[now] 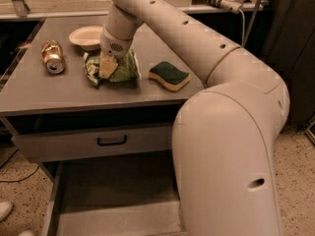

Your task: Place green jalapeno chip bag into middle drawer

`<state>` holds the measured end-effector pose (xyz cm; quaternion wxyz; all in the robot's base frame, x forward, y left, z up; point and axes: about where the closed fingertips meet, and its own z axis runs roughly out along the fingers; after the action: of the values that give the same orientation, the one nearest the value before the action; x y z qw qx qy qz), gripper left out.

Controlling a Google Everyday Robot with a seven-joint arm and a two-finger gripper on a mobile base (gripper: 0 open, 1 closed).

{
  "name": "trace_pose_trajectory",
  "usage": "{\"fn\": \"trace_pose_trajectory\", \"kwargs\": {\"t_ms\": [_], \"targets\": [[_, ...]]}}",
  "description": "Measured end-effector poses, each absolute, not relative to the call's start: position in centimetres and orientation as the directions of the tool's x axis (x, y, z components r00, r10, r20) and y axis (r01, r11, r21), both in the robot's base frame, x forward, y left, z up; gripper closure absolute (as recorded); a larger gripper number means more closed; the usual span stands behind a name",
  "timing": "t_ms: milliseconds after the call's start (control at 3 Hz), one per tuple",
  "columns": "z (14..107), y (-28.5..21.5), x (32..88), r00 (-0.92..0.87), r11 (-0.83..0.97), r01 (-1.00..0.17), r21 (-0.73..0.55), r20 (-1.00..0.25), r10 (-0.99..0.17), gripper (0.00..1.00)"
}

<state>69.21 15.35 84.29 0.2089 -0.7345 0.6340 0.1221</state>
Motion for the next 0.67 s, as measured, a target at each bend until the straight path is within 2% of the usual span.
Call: {"fn": "trace_pose_trajectory", "kwargs": {"t_ms": [333,667], "targets": [[85.4,14.7,67.4,0.126,-0.061,-0.985,-0.162,-0.429,-0.894,1.00],[89.3,13.4,62.8,0.031,0.058,-0.978,-0.203,-0.410,-0.912,1.00]]}}
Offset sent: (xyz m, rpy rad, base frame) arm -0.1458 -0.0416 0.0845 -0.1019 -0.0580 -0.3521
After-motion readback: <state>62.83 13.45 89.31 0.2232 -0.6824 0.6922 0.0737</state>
